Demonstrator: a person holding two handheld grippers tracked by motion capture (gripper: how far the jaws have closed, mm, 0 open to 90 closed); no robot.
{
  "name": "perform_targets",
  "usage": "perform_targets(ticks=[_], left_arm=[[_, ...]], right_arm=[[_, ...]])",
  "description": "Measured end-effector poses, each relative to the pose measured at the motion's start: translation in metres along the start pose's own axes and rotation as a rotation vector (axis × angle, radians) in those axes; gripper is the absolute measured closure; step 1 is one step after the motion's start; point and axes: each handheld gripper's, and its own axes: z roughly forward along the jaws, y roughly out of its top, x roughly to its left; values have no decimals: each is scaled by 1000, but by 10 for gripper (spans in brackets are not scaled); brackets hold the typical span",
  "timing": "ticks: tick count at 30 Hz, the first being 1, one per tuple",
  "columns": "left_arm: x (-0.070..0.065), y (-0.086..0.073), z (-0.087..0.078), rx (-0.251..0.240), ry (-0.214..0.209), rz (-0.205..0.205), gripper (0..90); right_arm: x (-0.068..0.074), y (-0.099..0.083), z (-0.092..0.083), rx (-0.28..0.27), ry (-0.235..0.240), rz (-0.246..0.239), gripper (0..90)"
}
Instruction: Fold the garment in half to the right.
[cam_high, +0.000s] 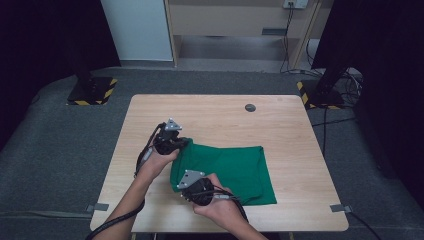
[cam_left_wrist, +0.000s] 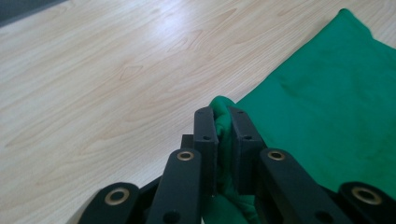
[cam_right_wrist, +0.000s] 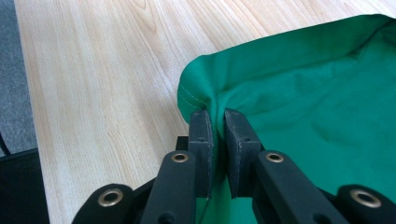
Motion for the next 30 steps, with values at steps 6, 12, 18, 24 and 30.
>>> perform_targets(ticks=[6, 12, 18, 24, 30], left_arm=[[-3, 4, -6, -11, -13, 31, 832], [-10, 7, -10, -21, -32, 59, 833], [-20, 17, -14, -31, -44, 102, 832], [-30, 31, -13, -33, -59, 137, 832], [-35, 39, -8, -29, -70, 150, 832]], right_arm=[[0, 0, -12, -16, -1, 3, 820], [1, -6, -20, -11, -5, -15, 820], [-2, -10, -30, -19, -12, -4, 820], [-4, -12, -38, -25, -14, 3, 819], [-9, -18, -48, -36, -22, 17, 821]])
